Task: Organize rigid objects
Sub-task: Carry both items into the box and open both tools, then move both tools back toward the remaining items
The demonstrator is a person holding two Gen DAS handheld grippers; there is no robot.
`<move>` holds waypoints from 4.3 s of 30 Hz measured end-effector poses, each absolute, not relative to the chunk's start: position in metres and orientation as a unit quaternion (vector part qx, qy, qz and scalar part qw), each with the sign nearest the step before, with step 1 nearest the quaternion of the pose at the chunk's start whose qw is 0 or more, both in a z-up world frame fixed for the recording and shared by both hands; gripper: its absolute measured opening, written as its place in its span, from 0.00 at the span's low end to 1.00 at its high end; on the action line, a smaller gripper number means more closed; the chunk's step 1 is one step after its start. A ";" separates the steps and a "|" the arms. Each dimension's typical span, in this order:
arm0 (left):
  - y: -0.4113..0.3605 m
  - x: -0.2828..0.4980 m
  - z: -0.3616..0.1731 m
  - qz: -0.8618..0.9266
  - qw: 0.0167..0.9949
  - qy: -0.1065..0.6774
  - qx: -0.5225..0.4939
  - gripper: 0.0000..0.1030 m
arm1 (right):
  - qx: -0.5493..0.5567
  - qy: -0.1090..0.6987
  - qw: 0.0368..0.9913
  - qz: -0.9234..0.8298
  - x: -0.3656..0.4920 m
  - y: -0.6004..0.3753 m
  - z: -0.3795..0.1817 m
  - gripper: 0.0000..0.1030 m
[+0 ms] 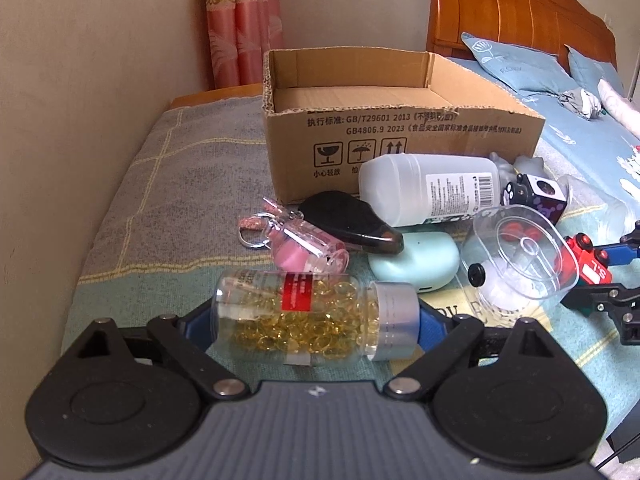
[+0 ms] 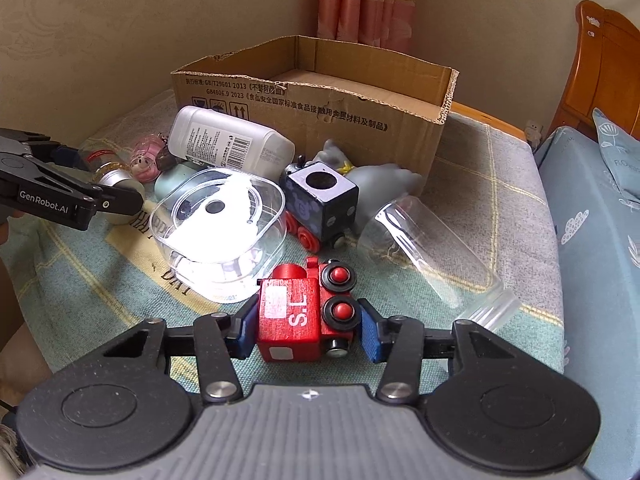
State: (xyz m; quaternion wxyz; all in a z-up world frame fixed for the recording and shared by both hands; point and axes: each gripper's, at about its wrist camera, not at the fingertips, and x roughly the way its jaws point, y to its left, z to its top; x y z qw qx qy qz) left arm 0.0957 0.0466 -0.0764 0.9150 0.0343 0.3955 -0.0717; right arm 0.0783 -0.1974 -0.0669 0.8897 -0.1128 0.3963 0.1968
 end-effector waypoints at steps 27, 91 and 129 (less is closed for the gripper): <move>0.002 0.177 0.046 -0.137 0.937 0.308 0.091 0.90 | -0.140 0.326 0.901 0.250 0.109 -0.200 0.041 0.53; 0.048 0.123 0.011 -0.021 0.946 0.321 0.044 0.99 | -0.083 0.362 0.906 0.203 0.207 -0.161 0.055 1.00; 0.062 0.121 -0.066 -0.135 0.919 0.366 0.054 0.99 | -0.088 0.430 0.884 0.160 0.090 -0.138 -0.075 1.00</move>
